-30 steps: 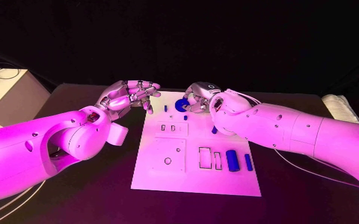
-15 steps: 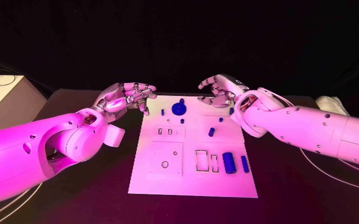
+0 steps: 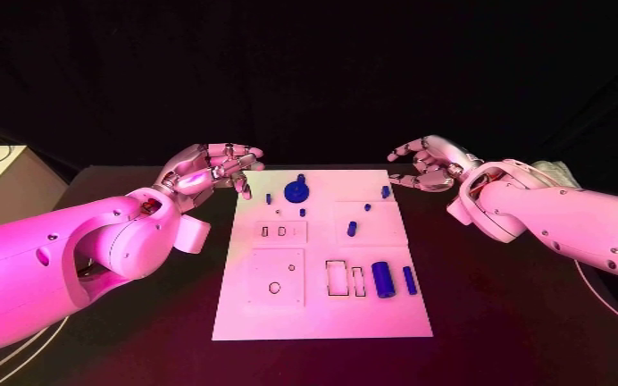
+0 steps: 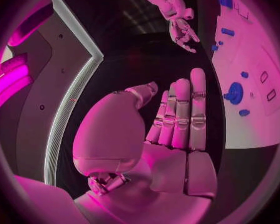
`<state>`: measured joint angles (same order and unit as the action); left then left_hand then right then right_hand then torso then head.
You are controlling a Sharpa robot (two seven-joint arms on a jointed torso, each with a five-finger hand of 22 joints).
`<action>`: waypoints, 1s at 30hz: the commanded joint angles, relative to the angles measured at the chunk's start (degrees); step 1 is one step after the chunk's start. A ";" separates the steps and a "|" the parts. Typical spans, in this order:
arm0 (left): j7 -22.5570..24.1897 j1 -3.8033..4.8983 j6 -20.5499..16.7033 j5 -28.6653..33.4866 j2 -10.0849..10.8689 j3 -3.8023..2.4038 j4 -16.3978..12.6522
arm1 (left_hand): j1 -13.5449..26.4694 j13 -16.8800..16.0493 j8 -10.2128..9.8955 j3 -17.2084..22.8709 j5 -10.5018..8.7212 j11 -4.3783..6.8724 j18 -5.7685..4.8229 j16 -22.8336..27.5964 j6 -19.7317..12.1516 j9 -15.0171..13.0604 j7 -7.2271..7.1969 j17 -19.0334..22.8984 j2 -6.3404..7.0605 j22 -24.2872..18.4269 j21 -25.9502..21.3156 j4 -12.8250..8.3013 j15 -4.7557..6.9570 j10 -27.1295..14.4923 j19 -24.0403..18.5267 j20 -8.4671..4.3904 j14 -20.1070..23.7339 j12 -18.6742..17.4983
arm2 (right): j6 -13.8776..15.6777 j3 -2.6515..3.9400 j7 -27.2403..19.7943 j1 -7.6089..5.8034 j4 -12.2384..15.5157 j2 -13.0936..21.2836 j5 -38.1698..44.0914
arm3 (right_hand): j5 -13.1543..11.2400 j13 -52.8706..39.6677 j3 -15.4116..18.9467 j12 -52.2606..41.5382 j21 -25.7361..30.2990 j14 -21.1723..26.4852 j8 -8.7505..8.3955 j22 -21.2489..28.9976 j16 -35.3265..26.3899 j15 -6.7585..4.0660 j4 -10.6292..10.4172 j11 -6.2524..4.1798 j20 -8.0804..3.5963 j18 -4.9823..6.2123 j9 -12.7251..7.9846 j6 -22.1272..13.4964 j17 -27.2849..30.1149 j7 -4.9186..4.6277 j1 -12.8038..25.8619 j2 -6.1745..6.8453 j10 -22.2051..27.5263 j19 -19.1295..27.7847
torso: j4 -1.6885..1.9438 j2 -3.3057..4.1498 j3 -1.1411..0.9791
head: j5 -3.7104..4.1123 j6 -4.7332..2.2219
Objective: Assemble the parts on the task board
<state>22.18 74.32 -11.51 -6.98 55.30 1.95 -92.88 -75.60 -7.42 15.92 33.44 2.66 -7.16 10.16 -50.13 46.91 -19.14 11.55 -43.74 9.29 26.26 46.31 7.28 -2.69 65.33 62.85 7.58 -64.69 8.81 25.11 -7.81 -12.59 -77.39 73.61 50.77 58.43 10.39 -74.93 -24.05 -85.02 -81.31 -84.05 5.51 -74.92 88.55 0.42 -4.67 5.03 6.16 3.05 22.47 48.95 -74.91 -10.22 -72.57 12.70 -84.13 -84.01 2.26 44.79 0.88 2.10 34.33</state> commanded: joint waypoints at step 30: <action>0.84 -0.14 1.69 -0.29 -0.27 0.01 0.43 | 0.23 -0.08 -0.23 0.54 0.17 -0.09 0.30 0.34 -0.41 -0.13 0.16 -0.11 -0.16 0.12 0.17 -0.13 -0.04 -0.44 -0.53 0.18 0.41 -0.31 | -3.05 -0.07 -0.04 3.97 -12.11 -6.51 0.34 | 1.67 -10.26 -0.58 0.04 0.14 -5.17 -0.38 -5.44 0.30 0.36 0.66 0.27 0.36 -0.53 -0.12 0.35 -11.87 -0.12 -2.78 -1.51 -1.15 -1.35 | 0.08 0.63 -0.73 | 0.49 1.09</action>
<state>22.22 74.19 -11.09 -6.98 55.09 1.97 -92.35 -75.60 -7.41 15.93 33.69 2.66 -7.16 10.16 -50.13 46.91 -19.22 11.55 -43.79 9.29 26.32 46.31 7.03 -2.69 65.33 62.65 7.78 -64.69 8.81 22.07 -7.89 -13.17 -73.46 61.72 44.39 58.67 11.77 -74.92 -24.23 -85.02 -81.31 -84.05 5.52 -74.91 88.55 0.42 -4.04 5.02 6.16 3.04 22.42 48.95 -74.95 -10.21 -75.21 11.56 -84.13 -84.01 2.41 45.40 0.19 2.66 35.35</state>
